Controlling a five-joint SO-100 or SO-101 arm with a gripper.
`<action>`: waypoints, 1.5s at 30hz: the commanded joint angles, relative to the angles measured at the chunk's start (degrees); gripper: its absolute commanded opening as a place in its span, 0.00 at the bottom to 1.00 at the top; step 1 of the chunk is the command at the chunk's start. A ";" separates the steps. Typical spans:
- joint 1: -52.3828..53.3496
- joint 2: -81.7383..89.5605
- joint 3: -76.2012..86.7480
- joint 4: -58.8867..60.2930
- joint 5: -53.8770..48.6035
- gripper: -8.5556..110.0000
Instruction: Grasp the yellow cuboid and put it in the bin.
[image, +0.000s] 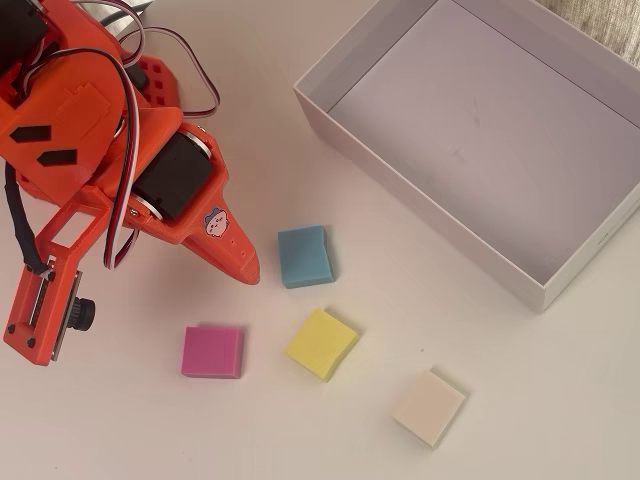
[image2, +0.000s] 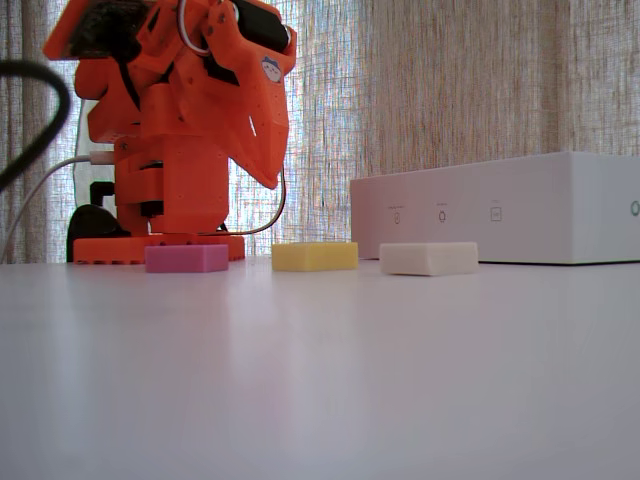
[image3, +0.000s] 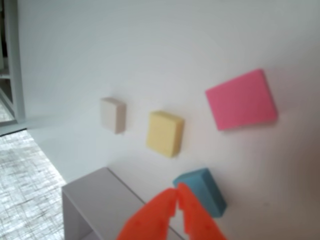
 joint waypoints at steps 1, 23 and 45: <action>-0.44 -0.09 -0.09 0.09 -0.26 0.00; 0.62 -0.09 -1.05 -1.14 -1.67 0.06; -1.93 -58.54 -48.43 7.56 -7.29 0.26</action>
